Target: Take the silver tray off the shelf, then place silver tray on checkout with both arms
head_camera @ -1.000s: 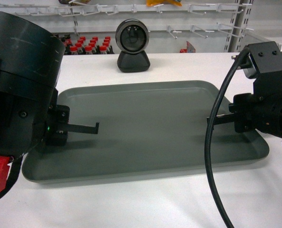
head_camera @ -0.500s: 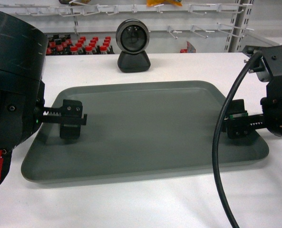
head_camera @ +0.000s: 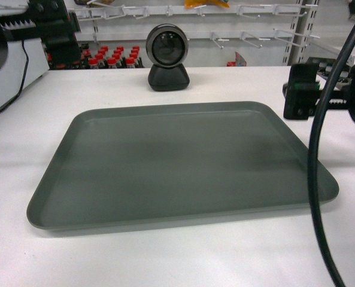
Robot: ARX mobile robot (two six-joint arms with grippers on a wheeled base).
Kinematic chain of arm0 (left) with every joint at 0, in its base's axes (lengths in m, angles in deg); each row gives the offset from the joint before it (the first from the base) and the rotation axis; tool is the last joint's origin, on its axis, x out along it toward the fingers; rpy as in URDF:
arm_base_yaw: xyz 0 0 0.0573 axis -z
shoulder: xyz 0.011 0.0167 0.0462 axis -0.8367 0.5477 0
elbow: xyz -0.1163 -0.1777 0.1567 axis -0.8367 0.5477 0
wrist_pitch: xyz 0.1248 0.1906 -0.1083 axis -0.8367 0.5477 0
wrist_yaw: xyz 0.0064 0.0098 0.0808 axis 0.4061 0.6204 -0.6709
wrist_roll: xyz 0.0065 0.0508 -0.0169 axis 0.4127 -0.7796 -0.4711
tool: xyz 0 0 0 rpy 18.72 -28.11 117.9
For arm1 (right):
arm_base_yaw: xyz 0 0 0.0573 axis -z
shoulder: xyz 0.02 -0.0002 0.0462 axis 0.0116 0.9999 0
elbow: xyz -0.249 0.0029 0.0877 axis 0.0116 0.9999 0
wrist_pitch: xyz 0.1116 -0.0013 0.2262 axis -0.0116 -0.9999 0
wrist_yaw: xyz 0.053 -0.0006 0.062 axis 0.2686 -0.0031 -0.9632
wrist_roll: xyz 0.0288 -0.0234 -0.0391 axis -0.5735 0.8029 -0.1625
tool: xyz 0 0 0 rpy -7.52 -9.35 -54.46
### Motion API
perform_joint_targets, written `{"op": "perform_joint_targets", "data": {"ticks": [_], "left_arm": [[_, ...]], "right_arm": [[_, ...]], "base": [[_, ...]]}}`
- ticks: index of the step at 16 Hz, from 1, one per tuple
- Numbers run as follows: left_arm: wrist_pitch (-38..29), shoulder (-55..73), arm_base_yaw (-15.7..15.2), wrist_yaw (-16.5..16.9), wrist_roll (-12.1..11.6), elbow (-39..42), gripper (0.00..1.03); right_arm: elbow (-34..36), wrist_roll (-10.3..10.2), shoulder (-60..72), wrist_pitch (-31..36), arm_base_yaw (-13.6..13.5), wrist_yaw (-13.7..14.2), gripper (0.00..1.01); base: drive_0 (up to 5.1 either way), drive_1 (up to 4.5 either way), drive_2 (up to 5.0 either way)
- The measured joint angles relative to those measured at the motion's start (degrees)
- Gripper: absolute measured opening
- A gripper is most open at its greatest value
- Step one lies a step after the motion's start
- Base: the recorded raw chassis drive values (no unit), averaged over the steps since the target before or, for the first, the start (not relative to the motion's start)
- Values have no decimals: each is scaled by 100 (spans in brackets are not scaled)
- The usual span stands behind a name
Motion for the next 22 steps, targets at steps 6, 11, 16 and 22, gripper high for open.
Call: {"op": "perform_joint_targets", "data": {"ticks": [6, 11, 16, 22], "left_arm": [[-55, -822, -70, 719, 151, -2, 98], [-579, -817, -212, 1611, -350, 229, 83], [-1093, -2640, -997, 2651, -1097, 2702, 2], [-153, -4844, -1775, 3442, -1099, 4004, 2]], "right_arm": [[-22, -448, -518, 442, 149, 46, 98], [46, 203, -820, 584, 166, 487, 79], [2356, 605, -3534, 221, 544, 315, 2], [3980, 603, -5713, -334, 1113, -238, 2]], "base": [[0, 0, 0], [0, 0, 0], [0, 0, 0], [0, 0, 0]]}}
